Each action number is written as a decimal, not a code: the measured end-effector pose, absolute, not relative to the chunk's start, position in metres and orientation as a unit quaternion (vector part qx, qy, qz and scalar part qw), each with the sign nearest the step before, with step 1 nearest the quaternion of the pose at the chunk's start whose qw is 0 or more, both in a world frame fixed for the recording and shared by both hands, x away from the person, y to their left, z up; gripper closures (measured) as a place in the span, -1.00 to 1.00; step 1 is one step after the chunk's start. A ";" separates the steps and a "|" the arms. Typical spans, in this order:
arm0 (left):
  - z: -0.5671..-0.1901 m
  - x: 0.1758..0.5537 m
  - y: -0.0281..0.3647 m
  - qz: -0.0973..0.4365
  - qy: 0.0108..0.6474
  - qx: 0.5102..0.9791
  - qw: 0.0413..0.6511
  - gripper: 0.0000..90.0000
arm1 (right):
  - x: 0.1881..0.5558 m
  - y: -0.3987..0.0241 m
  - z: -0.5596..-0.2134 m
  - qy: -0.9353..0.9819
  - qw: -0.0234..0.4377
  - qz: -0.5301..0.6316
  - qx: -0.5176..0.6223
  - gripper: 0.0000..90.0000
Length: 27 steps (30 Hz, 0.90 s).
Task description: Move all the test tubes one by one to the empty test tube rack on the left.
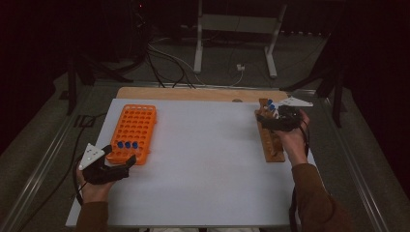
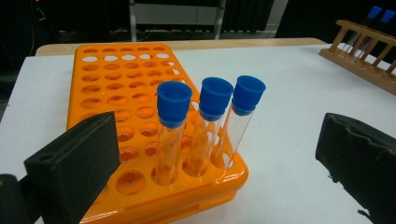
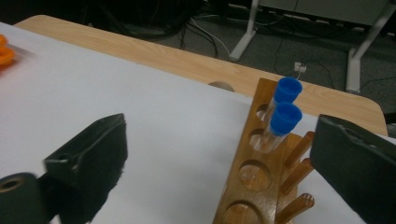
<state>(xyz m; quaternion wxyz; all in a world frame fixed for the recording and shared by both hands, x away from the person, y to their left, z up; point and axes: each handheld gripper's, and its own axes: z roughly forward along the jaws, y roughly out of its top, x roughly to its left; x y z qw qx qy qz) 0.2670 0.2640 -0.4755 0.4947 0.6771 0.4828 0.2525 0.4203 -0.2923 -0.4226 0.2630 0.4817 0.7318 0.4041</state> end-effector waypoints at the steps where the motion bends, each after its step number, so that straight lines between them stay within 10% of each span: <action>1: -0.475 0.267 0.264 0.252 0.483 0.677 0.495 -0.99 | 0.423 -0.293 -0.423 0.731 0.263 0.403 0.484 -0.86; 27: -0.476 0.267 0.266 0.250 0.484 0.677 0.495 -0.99 | 0.456 -0.305 -0.447 0.715 0.264 0.367 0.533 0.29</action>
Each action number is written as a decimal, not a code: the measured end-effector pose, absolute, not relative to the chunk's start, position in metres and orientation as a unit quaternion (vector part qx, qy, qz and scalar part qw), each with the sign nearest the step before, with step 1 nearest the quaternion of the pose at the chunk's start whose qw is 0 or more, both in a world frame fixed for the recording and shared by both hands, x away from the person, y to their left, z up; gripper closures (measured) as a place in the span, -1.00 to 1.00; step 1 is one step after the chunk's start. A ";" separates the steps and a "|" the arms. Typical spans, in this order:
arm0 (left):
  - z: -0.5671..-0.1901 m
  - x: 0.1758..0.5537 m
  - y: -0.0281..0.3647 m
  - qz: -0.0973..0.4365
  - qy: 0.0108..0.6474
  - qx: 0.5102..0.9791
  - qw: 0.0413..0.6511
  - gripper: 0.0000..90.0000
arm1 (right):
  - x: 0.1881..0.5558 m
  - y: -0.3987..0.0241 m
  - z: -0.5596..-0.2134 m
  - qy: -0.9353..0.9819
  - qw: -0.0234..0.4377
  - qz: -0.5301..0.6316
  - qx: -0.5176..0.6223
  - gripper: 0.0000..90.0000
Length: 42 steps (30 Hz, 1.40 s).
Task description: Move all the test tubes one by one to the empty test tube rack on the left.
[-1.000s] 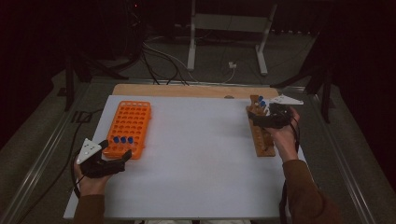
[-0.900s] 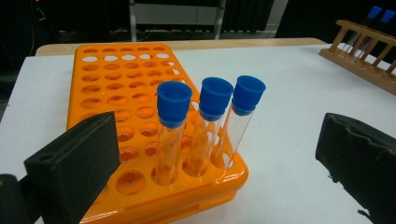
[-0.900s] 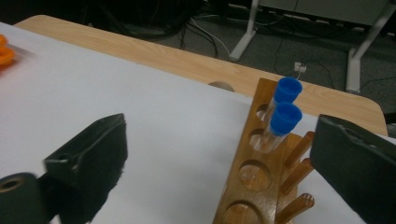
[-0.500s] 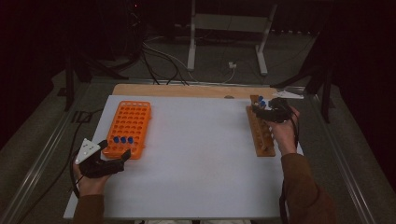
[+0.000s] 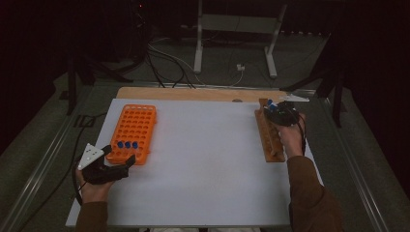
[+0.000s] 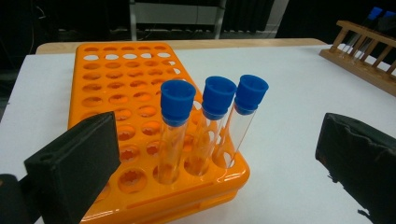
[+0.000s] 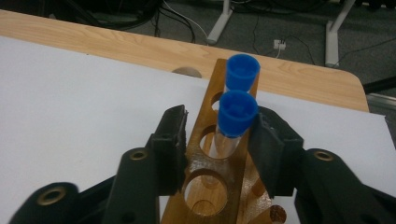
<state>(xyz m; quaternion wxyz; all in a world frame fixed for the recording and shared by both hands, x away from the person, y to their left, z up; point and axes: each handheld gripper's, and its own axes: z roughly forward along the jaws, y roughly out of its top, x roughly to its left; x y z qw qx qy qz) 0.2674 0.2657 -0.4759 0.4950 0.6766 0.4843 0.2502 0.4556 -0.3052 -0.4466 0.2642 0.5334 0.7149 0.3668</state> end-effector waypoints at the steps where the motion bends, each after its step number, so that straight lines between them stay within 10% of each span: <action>1: -0.476 0.267 0.266 0.250 0.485 0.676 0.495 -0.99 | 0.456 -0.305 -0.447 0.714 0.265 0.365 0.535 0.34; 16: -0.476 0.267 0.267 0.249 0.486 0.676 0.495 -0.98 | 0.465 -0.302 -0.451 0.718 0.266 0.354 0.536 0.67; 42: -0.476 0.266 0.266 0.252 0.485 0.678 0.491 -0.98 | 0.446 -0.311 -0.416 0.707 0.301 0.387 0.509 0.69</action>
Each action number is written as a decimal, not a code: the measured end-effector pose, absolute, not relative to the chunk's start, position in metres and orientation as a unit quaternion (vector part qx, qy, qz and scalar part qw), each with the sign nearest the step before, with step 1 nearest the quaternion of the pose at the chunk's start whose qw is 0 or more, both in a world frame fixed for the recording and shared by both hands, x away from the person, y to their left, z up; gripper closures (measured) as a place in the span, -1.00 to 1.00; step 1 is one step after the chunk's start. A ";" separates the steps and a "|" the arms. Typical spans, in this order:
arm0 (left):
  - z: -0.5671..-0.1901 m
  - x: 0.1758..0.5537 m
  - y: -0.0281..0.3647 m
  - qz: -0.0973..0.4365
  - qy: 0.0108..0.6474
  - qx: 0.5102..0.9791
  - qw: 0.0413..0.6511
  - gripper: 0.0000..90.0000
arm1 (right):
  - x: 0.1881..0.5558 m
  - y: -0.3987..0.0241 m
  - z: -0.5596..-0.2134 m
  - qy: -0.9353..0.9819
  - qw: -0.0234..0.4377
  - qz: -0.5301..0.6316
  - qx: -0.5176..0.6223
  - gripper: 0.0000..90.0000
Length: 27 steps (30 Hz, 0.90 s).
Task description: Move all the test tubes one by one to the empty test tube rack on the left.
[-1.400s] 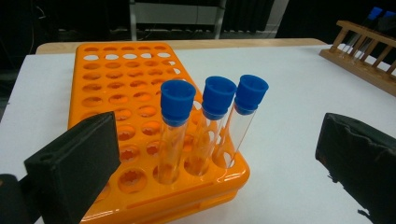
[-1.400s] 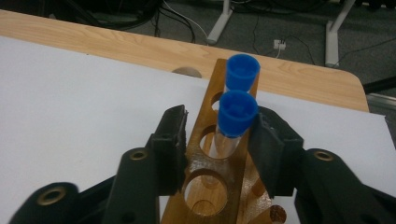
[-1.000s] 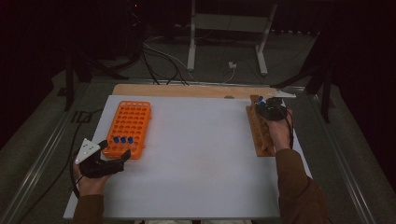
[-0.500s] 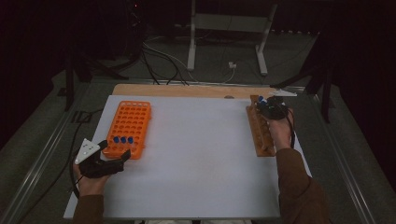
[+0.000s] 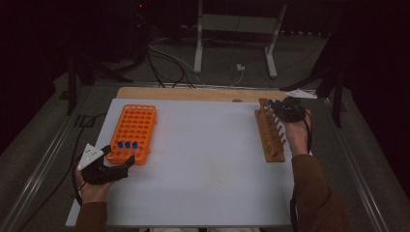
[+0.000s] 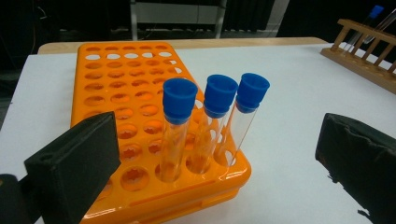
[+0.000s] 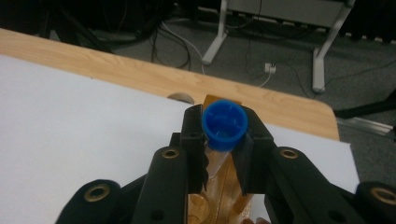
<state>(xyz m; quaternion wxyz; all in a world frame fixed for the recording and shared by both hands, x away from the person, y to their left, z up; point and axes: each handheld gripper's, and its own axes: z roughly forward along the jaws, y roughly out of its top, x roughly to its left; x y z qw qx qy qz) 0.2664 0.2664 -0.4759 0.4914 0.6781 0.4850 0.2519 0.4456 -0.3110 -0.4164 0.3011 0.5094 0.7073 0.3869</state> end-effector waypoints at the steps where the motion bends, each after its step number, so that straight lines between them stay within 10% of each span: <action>1: -0.476 0.266 0.266 0.252 0.485 0.678 0.492 -0.98 | 0.444 -0.312 -0.414 0.707 0.303 0.390 0.507 0.69; 27: -0.469 0.264 0.267 0.263 0.482 0.671 0.499 -0.98 | 0.401 -0.275 -0.397 0.744 0.278 0.432 0.428 0.69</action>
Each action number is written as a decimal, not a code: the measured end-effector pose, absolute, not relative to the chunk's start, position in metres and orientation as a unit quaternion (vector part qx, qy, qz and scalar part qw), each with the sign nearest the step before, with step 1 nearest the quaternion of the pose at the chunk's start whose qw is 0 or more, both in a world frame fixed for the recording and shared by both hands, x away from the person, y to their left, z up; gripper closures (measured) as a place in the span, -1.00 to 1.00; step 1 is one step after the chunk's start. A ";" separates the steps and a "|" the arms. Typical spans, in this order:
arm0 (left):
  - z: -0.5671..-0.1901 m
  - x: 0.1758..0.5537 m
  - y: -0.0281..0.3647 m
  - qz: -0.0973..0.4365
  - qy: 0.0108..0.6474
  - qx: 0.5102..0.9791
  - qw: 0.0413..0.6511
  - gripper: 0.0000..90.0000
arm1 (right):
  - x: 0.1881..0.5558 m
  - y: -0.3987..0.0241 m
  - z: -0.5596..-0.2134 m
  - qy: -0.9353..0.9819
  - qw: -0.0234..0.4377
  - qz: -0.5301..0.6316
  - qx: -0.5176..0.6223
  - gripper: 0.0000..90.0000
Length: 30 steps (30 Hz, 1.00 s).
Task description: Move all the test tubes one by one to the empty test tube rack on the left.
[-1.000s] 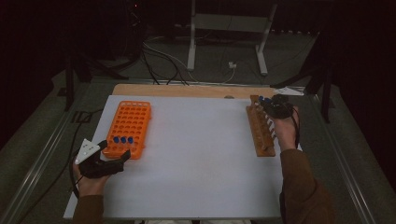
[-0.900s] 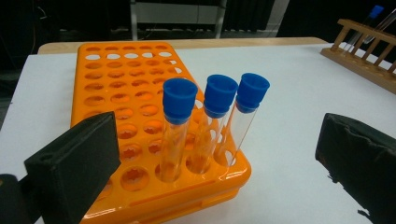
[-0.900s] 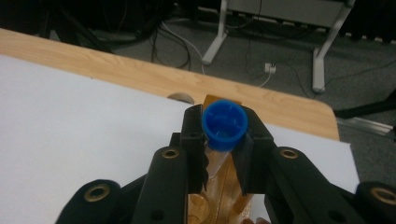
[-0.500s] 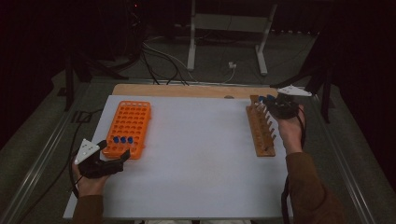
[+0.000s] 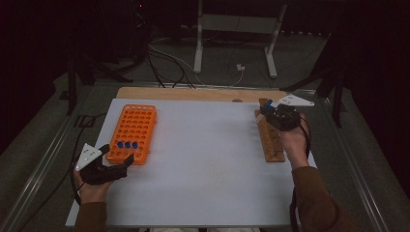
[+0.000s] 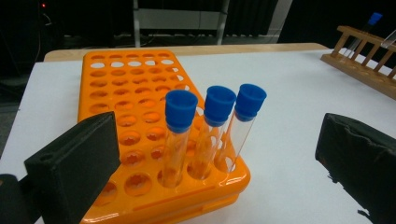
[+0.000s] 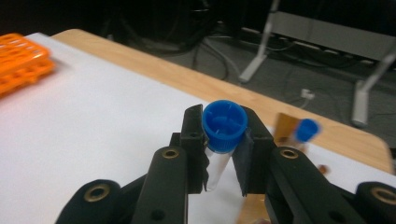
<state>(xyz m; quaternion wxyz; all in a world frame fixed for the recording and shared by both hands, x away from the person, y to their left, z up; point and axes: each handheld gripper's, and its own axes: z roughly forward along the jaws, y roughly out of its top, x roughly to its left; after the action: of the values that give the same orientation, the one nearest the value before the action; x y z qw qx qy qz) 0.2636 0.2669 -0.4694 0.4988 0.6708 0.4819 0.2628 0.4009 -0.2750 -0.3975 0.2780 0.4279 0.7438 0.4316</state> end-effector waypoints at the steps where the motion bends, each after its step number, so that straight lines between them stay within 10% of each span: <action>1: -0.468 0.263 0.267 0.263 0.482 0.670 0.499 -0.98 | 0.399 -0.272 -0.398 0.747 0.274 0.433 0.424 0.69; 30: -0.438 0.253 0.201 0.281 0.391 0.712 0.511 -0.98 | 0.361 -0.173 -0.412 0.804 0.151 0.474 0.327 0.69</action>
<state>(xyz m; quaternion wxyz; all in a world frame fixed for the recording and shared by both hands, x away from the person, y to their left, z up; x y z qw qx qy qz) 0.2526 0.2012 -0.4378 0.5110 0.7120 0.3912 0.2809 0.3605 -0.1728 -0.4117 0.1507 0.3266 0.8037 0.4740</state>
